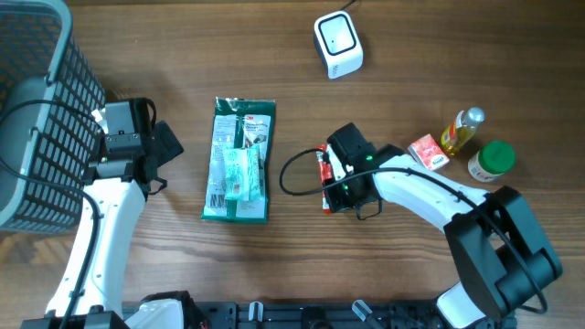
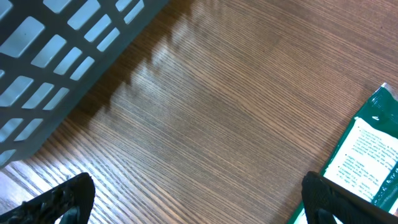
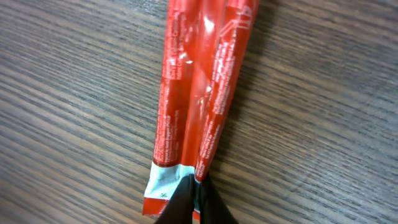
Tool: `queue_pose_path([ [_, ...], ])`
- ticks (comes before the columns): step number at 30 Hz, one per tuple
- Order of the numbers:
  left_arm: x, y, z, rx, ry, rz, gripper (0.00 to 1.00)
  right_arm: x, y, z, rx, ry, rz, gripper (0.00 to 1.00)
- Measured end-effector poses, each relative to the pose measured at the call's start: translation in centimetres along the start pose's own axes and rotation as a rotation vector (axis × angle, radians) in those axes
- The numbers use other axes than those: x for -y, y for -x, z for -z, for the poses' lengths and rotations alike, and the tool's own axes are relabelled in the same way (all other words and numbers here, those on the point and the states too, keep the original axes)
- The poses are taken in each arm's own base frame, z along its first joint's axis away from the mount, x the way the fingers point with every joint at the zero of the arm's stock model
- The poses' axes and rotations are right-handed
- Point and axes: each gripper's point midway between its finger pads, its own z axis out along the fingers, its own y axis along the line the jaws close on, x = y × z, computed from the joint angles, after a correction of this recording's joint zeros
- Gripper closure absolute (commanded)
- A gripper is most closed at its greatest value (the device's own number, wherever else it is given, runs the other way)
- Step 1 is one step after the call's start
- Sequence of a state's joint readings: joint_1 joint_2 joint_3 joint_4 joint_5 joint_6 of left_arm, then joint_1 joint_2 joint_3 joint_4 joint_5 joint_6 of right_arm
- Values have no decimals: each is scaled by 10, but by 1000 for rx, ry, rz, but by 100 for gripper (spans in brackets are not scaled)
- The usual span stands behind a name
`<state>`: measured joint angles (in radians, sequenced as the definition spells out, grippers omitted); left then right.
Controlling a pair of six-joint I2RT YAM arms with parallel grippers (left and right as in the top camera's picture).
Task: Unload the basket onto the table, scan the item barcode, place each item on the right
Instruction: 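Lower the right gripper onto the red tube and grasp it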
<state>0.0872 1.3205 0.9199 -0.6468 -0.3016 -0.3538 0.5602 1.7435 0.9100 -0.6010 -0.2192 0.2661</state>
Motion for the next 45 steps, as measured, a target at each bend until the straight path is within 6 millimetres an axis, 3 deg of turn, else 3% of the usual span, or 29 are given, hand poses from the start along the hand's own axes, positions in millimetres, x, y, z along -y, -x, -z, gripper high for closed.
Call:
queue_pose_path([
  [4,0,0,0,0,0,0,0,24,-1,11,-23,-168,56,94],
  [5,0,0,0,0,0,0,0,28,-1,13,-29,-191,67,79],
  [6,0,0,0,0,0,0,0,31,0,17,-29,-213,82,71],
  [13,0,0,0,0,0,0,0,28,10,28,22,-218,-13,63],
  [19,0,0,0,0,0,0,0,28,0,10,37,-173,-103,63],
  [25,0,0,0,0,0,0,0,25,3,10,68,-149,-170,59],
  [32,0,0,0,-1,0,0,0,54,-16,19,13,-317,-133,54],
  [35,0,0,0,0,0,0,0,63,-15,23,6,-348,-99,54],
  [41,0,0,0,-1,0,0,0,38,1,40,-6,-240,-86,55],
  [45,0,0,0,0,0,0,0,31,1,39,-8,-204,-133,55],
])
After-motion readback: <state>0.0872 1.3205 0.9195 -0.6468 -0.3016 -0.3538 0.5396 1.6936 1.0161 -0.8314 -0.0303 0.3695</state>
